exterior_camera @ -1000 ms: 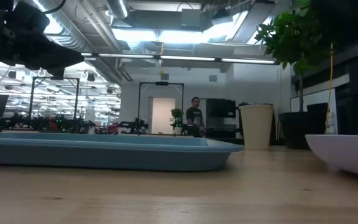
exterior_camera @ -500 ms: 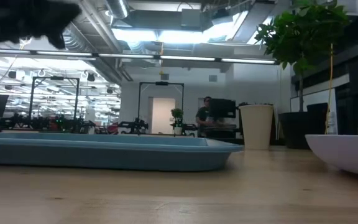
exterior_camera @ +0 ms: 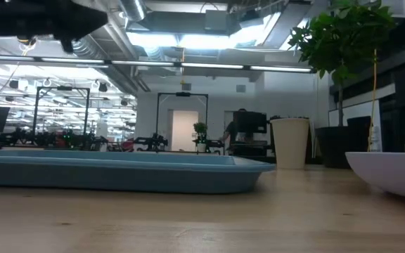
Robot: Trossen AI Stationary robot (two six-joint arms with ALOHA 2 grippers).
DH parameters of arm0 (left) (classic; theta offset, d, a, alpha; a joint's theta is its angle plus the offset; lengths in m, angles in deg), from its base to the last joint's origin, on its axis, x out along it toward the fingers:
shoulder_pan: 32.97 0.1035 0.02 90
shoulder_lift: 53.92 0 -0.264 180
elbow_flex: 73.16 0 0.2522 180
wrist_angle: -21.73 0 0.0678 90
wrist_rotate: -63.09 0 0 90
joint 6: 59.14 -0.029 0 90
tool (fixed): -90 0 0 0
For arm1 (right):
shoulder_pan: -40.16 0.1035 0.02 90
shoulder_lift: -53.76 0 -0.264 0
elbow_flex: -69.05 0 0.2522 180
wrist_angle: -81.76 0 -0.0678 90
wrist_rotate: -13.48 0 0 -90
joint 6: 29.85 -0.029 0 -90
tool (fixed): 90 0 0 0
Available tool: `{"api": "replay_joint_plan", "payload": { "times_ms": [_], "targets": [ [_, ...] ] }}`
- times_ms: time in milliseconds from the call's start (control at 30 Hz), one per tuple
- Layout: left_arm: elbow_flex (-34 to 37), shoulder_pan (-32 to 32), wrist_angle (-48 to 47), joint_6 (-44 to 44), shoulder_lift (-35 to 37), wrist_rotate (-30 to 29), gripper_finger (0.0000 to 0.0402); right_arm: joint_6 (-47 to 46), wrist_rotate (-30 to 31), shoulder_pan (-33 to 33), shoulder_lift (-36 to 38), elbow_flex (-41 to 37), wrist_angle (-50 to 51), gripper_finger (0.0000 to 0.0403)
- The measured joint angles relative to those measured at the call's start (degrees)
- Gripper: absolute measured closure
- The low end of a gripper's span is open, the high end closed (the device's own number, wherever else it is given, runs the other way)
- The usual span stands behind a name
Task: Pick and place plate/cup/fork/spoon on tray
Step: Put the orange fork on the blue tray
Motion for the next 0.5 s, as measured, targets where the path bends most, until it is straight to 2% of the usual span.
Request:
{"api": "replay_joint_plan", "payload": {
  "times_ms": [133, 300, 367, 433, 500],
  "targets": [
    [-10.72, 2.90, -7.19, 0.02, -12.57, -0.66, 0.0347, 0.27, 0.41, 0.00, 0.00, 0.00, 0.86, 0.0336],
    [-26.35, 10.80, -29.08, 0.14, -28.89, -9.72, 0.0347, 0.11, 0.46, 0.00, 0.00, 0.00, 1.60, 0.0336],
    [-30.99, 15.39, -36.27, 0.22, -35.22, -11.08, 0.0347, -0.43, 0.46, 0.00, 0.00, 0.00, 2.35, 0.0336],
    [-35.04, 20.27, -40.53, 0.22, -41.66, -8.95, 0.0347, -1.47, 0.46, 0.00, 0.00, 0.00, 3.15, 0.0336],
    [-38.33, 25.46, -43.65, 0.21, -47.97, -3.72, 0.0347, -1.62, 0.47, 0.00, 0.00, 0.00, 4.12, 0.0336]
  ]
}}
